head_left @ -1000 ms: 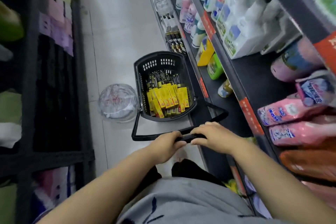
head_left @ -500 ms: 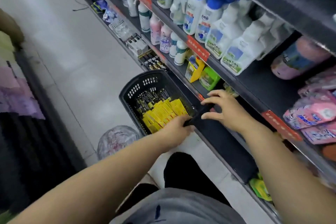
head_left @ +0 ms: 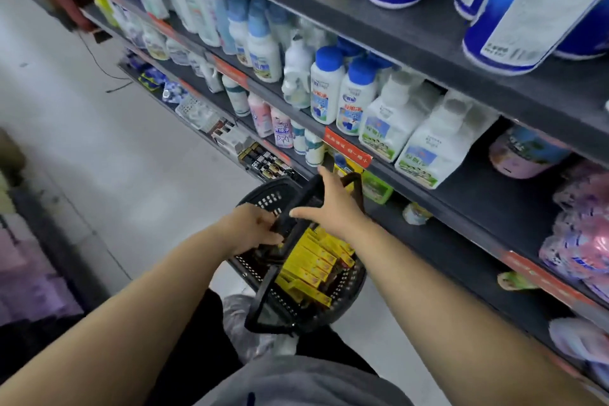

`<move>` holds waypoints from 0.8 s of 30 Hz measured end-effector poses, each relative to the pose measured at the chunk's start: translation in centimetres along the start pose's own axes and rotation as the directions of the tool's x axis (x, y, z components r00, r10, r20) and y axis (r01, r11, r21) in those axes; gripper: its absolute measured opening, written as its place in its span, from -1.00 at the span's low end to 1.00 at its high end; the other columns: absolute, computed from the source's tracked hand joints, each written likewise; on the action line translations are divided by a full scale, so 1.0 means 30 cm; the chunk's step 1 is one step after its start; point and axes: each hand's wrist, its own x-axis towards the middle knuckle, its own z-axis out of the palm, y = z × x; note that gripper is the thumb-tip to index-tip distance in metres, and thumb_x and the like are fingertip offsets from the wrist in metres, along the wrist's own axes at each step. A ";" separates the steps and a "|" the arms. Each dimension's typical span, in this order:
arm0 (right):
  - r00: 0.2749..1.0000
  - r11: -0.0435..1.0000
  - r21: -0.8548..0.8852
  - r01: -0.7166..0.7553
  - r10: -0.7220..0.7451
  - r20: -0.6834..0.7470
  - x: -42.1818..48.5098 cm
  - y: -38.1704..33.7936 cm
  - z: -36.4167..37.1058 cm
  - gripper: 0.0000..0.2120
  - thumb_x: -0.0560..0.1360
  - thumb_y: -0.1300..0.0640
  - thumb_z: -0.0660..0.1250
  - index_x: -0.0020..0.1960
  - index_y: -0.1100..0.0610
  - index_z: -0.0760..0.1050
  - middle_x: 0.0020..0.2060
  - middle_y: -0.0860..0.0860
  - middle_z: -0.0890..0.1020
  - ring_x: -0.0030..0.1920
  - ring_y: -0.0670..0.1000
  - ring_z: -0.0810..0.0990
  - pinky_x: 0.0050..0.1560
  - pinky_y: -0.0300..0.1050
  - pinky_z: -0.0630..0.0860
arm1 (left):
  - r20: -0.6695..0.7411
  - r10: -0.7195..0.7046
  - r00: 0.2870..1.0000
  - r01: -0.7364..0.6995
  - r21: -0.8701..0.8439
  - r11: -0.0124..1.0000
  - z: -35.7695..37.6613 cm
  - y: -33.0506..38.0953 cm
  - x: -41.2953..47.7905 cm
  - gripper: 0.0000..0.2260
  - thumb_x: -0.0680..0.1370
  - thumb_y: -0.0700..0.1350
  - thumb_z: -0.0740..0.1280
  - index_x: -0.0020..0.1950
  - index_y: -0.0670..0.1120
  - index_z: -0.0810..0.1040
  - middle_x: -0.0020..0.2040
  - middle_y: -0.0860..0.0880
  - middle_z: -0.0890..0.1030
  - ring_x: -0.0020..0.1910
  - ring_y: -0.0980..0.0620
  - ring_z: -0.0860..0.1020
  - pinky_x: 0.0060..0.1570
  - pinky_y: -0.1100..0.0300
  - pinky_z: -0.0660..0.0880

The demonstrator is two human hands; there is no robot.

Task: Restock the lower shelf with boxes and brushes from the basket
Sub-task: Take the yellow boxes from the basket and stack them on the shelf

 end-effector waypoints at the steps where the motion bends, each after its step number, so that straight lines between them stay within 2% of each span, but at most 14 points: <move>1: 1.000 1.000 0.020 -0.017 0.018 -0.007 0.019 -0.004 0.021 -0.01 0.34 -0.10 0.48 0.54 0.08 -0.05 0.53 0.01 0.03 0.50 0.02 0.05 0.42 -0.05 0.14 | 0.026 -0.024 0.999 0.022 0.085 0.996 -0.029 0.002 0.014 -0.84 0.49 -0.13 0.39 -0.21 -0.20 0.52 -0.37 -0.06 0.39 -0.26 0.02 0.39 -0.24 0.22 0.28; 3: 0.999 0.998 0.062 -0.033 0.034 -0.014 0.057 -0.012 0.056 -0.01 0.37 -0.08 0.47 0.54 0.08 -0.10 0.53 0.01 0.00 0.51 0.01 0.03 0.42 -0.07 0.11 | 0.079 -0.047 0.996 0.032 0.181 0.983 -0.076 0.002 0.053 -0.82 0.49 -0.13 0.38 -0.07 -0.26 0.56 -0.32 -0.12 0.49 -0.22 0.02 0.46 -0.23 0.23 0.33; 5: 0.999 0.992 0.120 -0.034 0.034 -0.001 0.103 -0.029 0.087 -0.02 0.40 -0.03 0.45 0.54 0.09 -0.16 0.54 0.00 -0.07 0.52 -0.01 -0.04 0.45 -0.09 0.03 | 0.109 -0.054 0.993 0.029 0.220 0.975 -0.120 -0.009 0.094 -0.85 0.49 -0.15 0.39 -0.10 -0.25 0.55 -0.27 -0.17 0.55 -0.20 0.01 0.48 -0.21 0.23 0.36; 8: 0.996 0.978 0.190 -0.085 0.091 -0.021 0.179 -0.072 0.153 -0.03 0.44 0.05 0.44 0.54 0.09 -0.21 0.54 -0.01 -0.13 0.52 -0.03 -0.09 0.46 -0.11 -0.03 | 0.131 -0.053 0.990 0.014 0.280 0.960 -0.191 -0.046 0.162 -0.84 0.47 -0.16 0.41 -0.10 -0.24 0.54 -0.22 -0.14 0.55 -0.20 0.02 0.50 -0.14 0.21 0.41; 10: 0.984 0.973 0.198 -0.122 0.145 -0.103 0.232 -0.114 0.216 -0.05 0.44 0.07 0.43 0.54 0.13 -0.18 0.54 0.01 -0.09 0.52 0.00 -0.04 0.48 -0.10 0.00 | 0.159 -0.033 0.987 -0.021 0.324 0.946 -0.247 -0.084 0.224 -0.77 0.46 -0.17 0.42 0.03 -0.28 0.55 -0.18 -0.13 0.59 -0.22 -0.01 0.55 -0.12 0.20 0.48; 13: 0.954 0.966 0.185 -0.178 0.215 -0.208 0.320 -0.152 0.330 -0.14 0.46 0.06 0.40 0.53 0.18 -0.09 0.53 0.05 0.00 0.51 0.04 0.05 0.48 -0.12 0.05 | 0.303 0.019 0.953 -0.100 0.255 0.962 -0.328 -0.165 0.334 -0.63 0.42 -0.27 0.44 0.19 -0.27 0.48 -0.09 -0.19 0.61 -0.21 -0.10 0.61 -0.08 0.09 0.57; 15: 0.938 0.960 0.162 -0.227 0.260 -0.231 0.378 -0.159 0.411 -0.24 0.50 0.07 0.34 0.53 0.15 -0.02 0.53 0.05 0.02 0.51 0.03 0.07 0.45 -0.17 0.03 | 0.389 0.074 0.918 -0.178 0.238 0.955 -0.378 -0.238 0.421 -0.56 0.40 -0.31 0.45 0.24 -0.25 0.43 -0.10 -0.17 0.58 -0.16 -0.11 0.60 0.00 -0.02 0.57; 17: 0.913 0.940 0.192 -0.281 0.324 -0.248 0.434 -0.164 0.503 -0.34 0.54 0.07 0.28 0.53 0.10 0.05 0.53 0.03 0.07 0.50 0.01 0.11 0.41 -0.22 0.05 | 0.434 0.091 0.896 -0.233 0.286 0.929 -0.419 -0.330 0.511 -0.57 0.39 -0.31 0.44 0.23 -0.22 0.42 -0.12 -0.11 0.56 -0.09 -0.12 0.61 0.01 0.01 0.57; 19: 0.892 0.913 0.241 -0.328 0.383 -0.238 0.485 -0.184 0.606 -0.40 0.57 0.07 0.24 0.52 0.06 0.08 0.52 0.02 0.10 0.49 0.00 0.13 0.40 -0.23 0.06 | 0.451 0.096 0.887 -0.245 0.285 0.927 -0.444 -0.432 0.589 -0.58 0.40 -0.31 0.43 0.22 -0.21 0.43 -0.13 -0.10 0.55 -0.07 -0.15 0.62 0.01 0.02 0.57; 21: 0.893 0.897 0.269 -0.351 0.407 -0.191 0.527 -0.204 0.710 -0.44 0.58 0.10 0.21 0.52 0.07 0.10 0.52 0.04 0.12 0.50 0.01 0.10 0.45 -0.17 0.06 | 0.441 0.104 0.892 -0.214 0.209 0.954 -0.449 -0.534 0.650 -0.54 0.40 -0.31 0.44 0.26 -0.19 0.41 -0.13 -0.11 0.55 -0.10 -0.14 0.59 0.03 -0.01 0.56; 24: 0.901 0.892 0.256 -0.372 0.414 -0.132 0.570 -0.200 0.819 -0.47 0.59 0.18 0.17 0.52 0.07 0.11 0.52 0.04 0.10 0.52 0.00 0.04 0.49 -0.14 0.04 | 0.321 0.143 0.936 -0.181 0.093 0.979 -0.425 -0.667 0.724 -0.50 0.41 -0.30 0.44 0.31 -0.10 0.41 -0.13 -0.07 0.56 -0.15 -0.07 0.56 0.00 0.07 0.53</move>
